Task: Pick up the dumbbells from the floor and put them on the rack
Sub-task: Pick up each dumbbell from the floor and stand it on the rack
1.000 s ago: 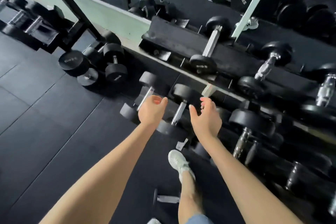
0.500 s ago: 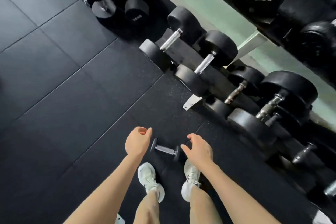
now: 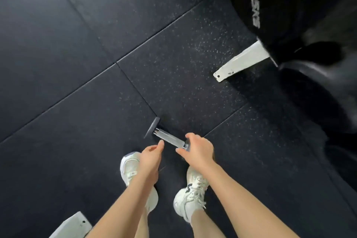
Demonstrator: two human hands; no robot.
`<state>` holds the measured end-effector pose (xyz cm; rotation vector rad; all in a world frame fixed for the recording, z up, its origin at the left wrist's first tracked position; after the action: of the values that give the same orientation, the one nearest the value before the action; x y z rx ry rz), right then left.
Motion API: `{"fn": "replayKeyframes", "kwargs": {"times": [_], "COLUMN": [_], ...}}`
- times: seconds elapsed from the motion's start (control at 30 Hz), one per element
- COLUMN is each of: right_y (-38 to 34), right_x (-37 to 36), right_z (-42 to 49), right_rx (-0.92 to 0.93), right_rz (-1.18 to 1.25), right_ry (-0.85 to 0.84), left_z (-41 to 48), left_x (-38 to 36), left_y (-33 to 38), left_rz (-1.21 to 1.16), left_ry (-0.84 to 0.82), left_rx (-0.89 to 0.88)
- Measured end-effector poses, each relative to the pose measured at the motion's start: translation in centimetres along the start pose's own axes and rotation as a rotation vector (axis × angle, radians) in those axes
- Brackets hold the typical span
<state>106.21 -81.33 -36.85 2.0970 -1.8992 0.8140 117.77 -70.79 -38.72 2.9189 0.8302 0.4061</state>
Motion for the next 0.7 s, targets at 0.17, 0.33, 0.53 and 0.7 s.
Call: {"fn": "replayKeyframes", "kwargs": {"times": [0.17,0.33,0.53,0.7], "right_y": [1.8,3.2,4.2,2.8], "right_x": [-6.2,-11.0,-11.8,-9.3], "right_z": [8.6,13.2,13.4,9.3], "right_rx": [0.066,0.094,0.112,0.095], "right_rz": [-0.097,-0.160,-0.188,-0.135], "right_ry": [-0.055,-0.179,-0.222,-0.195], "left_z": [11.4,17.1,16.7,11.8], "left_x": [-3.6,-6.6,-7.6,-6.0], "left_y": [-2.3,-4.6,-4.3,-2.6], "left_rz": [-0.129,-0.417,-0.597,-0.553], "left_ry": [0.007,-0.041,0.035,0.048], "left_rx": [0.124,0.193,0.171,0.166]}}
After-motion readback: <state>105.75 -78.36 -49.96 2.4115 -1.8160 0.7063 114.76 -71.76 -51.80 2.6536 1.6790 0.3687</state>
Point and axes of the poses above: each hand's wrist, its own z-axis towards the middle knuckle, its own x-axis out of the back of the hand, y = z × x, the point moved 4 cm from there along z, towards the middle knuckle, and after that the axes turned 1 degree about x, right-handed, at the moved point
